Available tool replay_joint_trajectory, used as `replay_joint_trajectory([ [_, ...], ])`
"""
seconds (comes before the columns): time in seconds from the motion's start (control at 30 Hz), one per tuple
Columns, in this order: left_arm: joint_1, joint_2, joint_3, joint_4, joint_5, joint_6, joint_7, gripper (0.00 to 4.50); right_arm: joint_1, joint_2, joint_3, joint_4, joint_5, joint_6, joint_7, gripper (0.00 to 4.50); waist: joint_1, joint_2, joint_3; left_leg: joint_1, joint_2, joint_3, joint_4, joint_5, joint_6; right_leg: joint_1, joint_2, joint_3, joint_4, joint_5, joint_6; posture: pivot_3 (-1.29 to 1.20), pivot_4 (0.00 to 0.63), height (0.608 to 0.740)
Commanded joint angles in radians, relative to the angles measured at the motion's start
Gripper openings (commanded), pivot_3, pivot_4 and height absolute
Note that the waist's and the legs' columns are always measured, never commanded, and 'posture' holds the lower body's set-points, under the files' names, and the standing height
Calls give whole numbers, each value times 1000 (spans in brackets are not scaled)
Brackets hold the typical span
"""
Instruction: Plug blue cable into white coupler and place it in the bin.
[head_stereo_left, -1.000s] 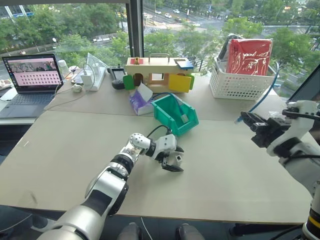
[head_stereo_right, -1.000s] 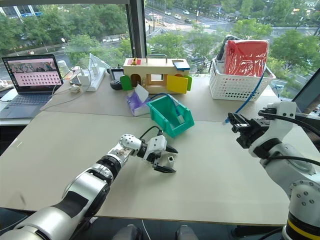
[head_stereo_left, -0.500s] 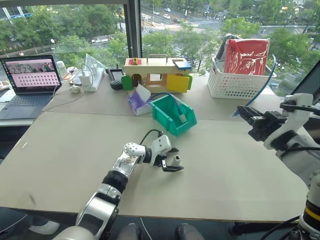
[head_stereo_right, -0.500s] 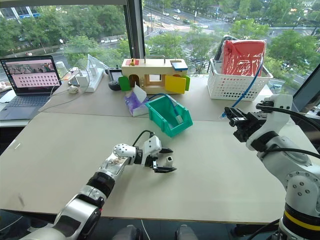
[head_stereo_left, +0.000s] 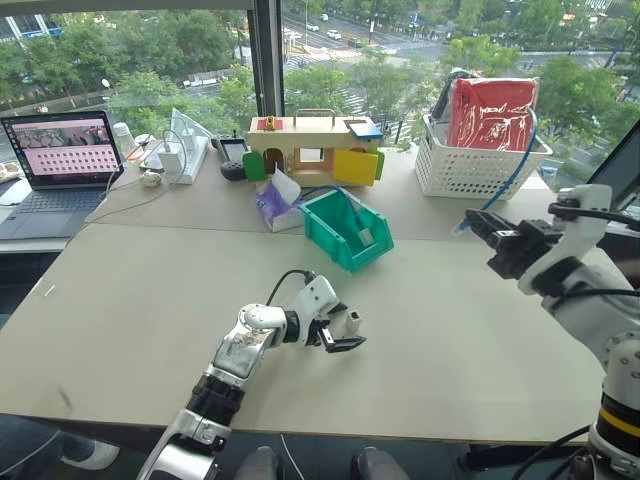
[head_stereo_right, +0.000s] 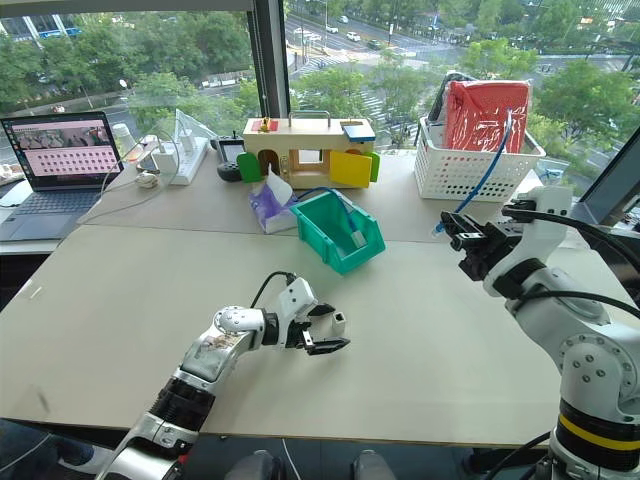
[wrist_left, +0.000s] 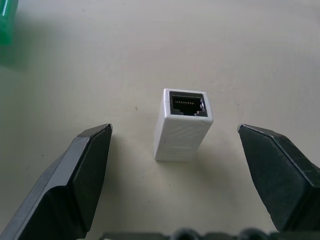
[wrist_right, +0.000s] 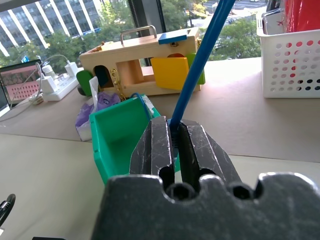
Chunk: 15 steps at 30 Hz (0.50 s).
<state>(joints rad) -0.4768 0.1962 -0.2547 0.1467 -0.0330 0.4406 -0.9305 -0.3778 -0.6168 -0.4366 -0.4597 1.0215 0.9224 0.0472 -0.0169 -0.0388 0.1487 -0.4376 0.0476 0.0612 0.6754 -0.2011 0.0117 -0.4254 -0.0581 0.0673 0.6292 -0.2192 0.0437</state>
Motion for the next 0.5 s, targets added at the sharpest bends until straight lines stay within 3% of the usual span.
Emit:
replay_joint_trajectory([
  [0.03, -5, -4, -28, 28, -3, -17, 16, 4345, -23, 0, -8, -12, -7, -36, 10, 0, 2, 0, 0, 0, 0, 0, 0, 0, 0, 0, 0, 0, 0, 0, 0, 0, 150, 732],
  [0.07, -9, -4, -33, 39, -2, -28, 18, 4345, -24, 0, -9, -12, -7, -35, 11, 0, 2, 0, 0, 0, 0, 0, 0, 0, 0, 0, 0, 0, 0, 0, 0, 0, 150, 732],
  [0.17, -20, -6, -37, 77, 6, -66, 40, 3691, -24, 0, -16, -16, -4, -33, 9, 0, 6, 0, 0, 0, -1, 0, 0, 0, 0, 0, -1, 0, 0, 0, 0, 0, 150, 732],
  [0.43, -46, -9, -59, 119, -5, -162, 29, 685, 36, 13, -31, -55, 4, -30, -3, 0, 5, 0, 0, 0, -1, 0, 0, 0, 0, 0, -1, 0, -1, 0, 0, 0, 150, 732],
  [0.5, -52, -11, -64, 113, -4, -179, 27, 610, 58, 16, -24, -72, 3, -26, -6, 0, 6, 0, 0, 0, -1, 0, 0, 0, 0, 0, -1, 0, -1, 0, 0, 0, 150, 732],
])
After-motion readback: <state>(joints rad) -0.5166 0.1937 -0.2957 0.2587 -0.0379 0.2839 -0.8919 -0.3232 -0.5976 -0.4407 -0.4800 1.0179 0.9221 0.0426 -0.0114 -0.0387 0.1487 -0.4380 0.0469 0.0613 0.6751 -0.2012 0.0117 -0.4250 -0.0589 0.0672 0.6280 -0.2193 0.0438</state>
